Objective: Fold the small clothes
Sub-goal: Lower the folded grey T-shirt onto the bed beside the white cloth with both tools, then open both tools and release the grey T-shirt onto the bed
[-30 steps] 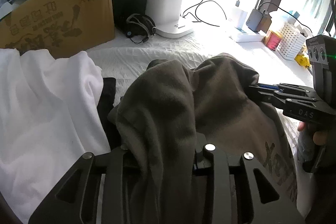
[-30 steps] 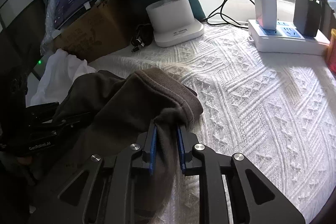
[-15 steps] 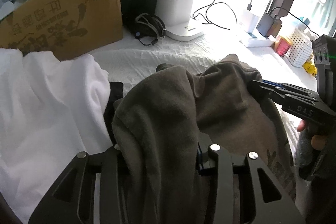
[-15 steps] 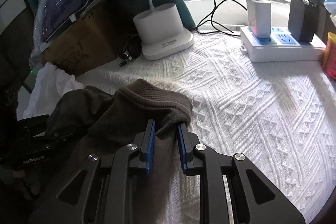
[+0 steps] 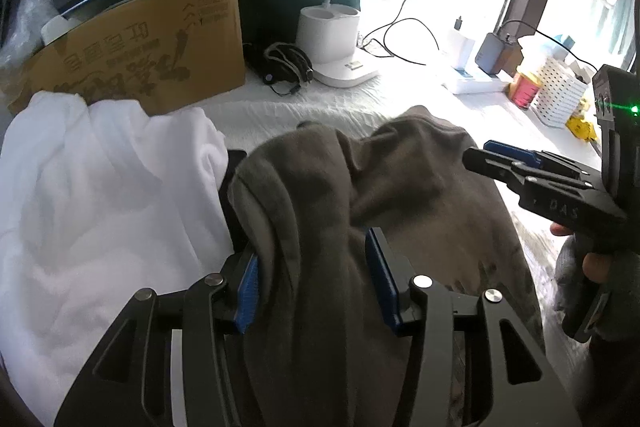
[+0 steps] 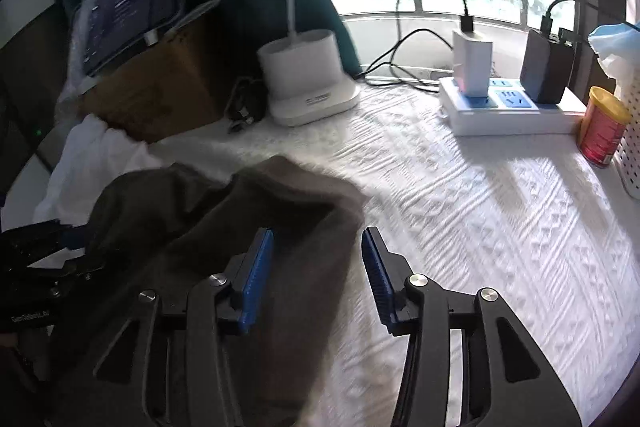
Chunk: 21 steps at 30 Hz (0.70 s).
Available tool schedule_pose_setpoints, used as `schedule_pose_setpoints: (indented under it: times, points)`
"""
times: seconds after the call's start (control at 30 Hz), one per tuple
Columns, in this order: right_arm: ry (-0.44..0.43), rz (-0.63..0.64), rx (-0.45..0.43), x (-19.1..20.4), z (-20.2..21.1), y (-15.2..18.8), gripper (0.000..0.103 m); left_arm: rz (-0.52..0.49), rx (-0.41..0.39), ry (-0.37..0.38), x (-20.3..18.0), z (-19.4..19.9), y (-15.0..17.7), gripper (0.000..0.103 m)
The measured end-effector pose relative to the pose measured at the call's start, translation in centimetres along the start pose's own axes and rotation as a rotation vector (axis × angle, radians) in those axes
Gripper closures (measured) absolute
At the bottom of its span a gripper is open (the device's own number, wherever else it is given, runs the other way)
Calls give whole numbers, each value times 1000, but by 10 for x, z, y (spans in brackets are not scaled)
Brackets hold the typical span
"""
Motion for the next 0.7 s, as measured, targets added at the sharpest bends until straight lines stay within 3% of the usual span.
schedule_pose_setpoints:
  times: [0.23, 0.37, 0.47, 0.7]
  points:
    - [-19, 40, 29, 23, 22, 31, 54, 4, -4, 4, -9, 16, 21, 54]
    - [-33, 64, 51, 34, 33, 53, 54, 7, -8, 1, -13, 22, 34, 46]
    - [-44, 92, 63, 42, 40, 68, 54, 15, -5, -5, -15, 25, 44, 45]
    - [11, 181, 77, 56, 53, 93, 54, 38, 32, -35, -10, 27, 74, 45]
Point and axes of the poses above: each gripper's, at about its wrist camera, not at the fingertips, and z roughly against the way its jaws point, x to its left, y to its underside, the point moved 1 cm from there along -z, roughly the way its jaws point, and after that the axes turned 5 degrees about y, right-handed, at the moved point
